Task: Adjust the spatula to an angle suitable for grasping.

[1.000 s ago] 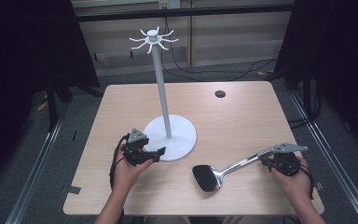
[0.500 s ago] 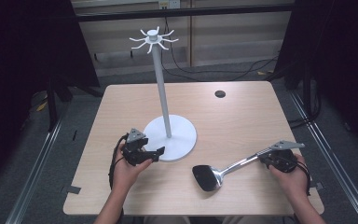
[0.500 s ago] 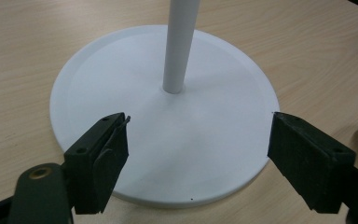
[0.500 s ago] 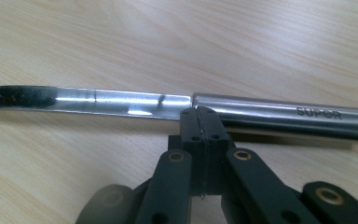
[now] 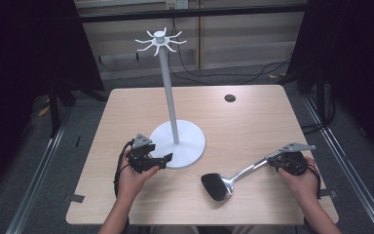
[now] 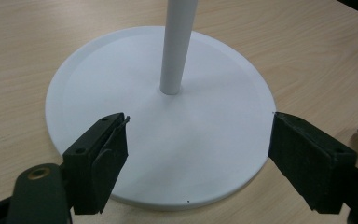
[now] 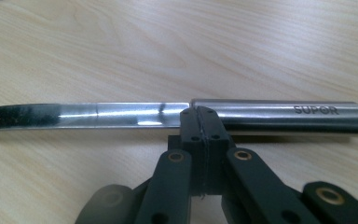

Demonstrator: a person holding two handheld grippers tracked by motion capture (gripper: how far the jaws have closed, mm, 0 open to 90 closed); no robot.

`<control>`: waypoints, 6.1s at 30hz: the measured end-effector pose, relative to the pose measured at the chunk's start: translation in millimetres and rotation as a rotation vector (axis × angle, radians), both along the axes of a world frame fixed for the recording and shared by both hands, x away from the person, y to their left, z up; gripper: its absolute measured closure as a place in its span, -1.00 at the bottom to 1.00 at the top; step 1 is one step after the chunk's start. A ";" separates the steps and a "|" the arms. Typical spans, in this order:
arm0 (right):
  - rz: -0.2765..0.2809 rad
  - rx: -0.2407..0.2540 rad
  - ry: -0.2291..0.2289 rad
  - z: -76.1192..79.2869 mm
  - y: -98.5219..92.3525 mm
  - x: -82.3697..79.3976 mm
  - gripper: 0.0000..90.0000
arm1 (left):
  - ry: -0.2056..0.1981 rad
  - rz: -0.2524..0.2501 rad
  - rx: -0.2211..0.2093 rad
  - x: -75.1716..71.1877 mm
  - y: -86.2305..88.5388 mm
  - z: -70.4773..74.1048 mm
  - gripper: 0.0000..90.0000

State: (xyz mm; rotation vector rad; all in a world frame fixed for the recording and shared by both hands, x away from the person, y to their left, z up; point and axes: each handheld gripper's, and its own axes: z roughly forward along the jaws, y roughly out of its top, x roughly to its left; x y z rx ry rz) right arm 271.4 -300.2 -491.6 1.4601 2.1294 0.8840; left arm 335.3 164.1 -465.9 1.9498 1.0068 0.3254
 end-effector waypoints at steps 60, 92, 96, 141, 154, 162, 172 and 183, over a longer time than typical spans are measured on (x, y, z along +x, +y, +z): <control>0.050 0.031 0.021 -1.9 62.8 71.5 1.00 | 0.000 -0.006 0.012 2.2 2.9 0.1 -0.58; 0.099 0.027 0.033 -2.8 96.8 87.7 0.94 | 0.002 -0.018 0.024 1.2 0.2 -1.1 -0.58; 0.105 0.018 0.034 -3.5 100.7 88.4 0.94 | 0.004 -0.020 0.024 0.9 -0.6 -1.3 -0.59; 0.127 0.041 0.108 10.8 123.0 85.2 0.68 | 0.003 -0.018 0.032 0.8 -0.6 -1.4 -0.59; 0.091 0.037 0.206 28.0 127.1 78.6 0.23 | 0.005 -0.026 0.033 0.1 -3.9 -2.2 -0.59; 0.095 0.010 0.287 26.4 138.0 78.8 0.15 | 0.001 -0.031 0.038 -0.3 -3.6 -1.7 -0.60; 0.098 -0.007 0.304 15.3 150.8 80.4 0.15 | -0.002 -0.031 0.039 0.0 -1.5 -0.6 -0.59; 0.082 -0.099 0.269 9.8 158.1 83.6 0.36 | 0.007 -0.027 0.044 0.3 -0.1 -3.3 -0.59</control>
